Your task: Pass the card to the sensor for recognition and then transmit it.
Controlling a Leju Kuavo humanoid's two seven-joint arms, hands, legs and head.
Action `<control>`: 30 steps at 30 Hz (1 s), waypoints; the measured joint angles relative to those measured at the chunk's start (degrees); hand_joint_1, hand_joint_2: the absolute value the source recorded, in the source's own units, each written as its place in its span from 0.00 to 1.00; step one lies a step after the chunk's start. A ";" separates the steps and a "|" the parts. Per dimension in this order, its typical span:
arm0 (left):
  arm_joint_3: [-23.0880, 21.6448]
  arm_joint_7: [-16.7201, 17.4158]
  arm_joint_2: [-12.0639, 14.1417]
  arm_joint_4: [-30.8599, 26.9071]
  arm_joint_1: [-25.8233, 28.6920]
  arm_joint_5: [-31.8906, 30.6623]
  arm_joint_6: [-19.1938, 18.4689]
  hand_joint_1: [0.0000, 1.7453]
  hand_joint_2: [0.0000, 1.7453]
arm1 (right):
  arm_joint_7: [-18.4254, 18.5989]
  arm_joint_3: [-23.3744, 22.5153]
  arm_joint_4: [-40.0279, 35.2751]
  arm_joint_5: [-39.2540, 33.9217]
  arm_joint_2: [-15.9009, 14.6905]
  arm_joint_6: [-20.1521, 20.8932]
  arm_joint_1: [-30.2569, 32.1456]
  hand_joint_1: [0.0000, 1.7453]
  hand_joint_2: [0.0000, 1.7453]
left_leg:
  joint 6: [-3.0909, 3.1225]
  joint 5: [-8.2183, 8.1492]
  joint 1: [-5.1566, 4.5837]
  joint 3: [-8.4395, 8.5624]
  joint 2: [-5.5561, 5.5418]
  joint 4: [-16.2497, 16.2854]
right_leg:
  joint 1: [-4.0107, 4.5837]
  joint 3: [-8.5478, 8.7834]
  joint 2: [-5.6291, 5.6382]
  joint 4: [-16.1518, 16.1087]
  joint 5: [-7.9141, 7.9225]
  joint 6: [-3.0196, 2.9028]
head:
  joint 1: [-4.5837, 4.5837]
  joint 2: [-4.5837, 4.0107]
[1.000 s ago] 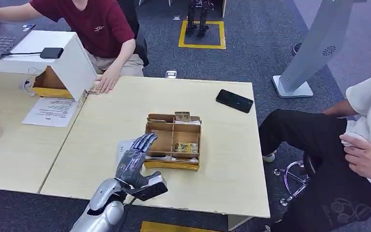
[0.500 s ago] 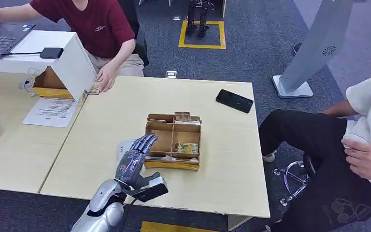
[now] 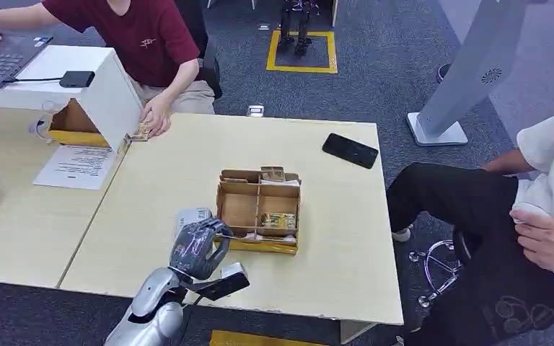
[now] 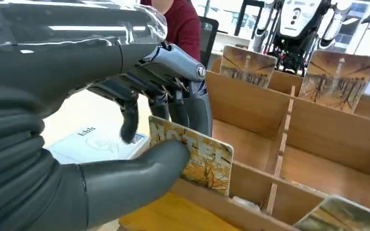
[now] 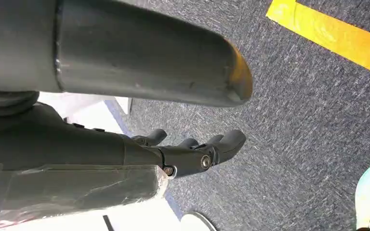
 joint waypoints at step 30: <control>1.84 -4.14 3.05 -5.87 -0.42 11.19 -7.81 1.00 1.00 | -0.66 0.00 0.00 0.00 0.00 -0.11 0.01 0.00 0.00 | -0.01 0.01 0.03 0.00 -0.02 0.00 | 0.02 -0.03 0.00 0.00 0.00 0.00 | -0.02 0.00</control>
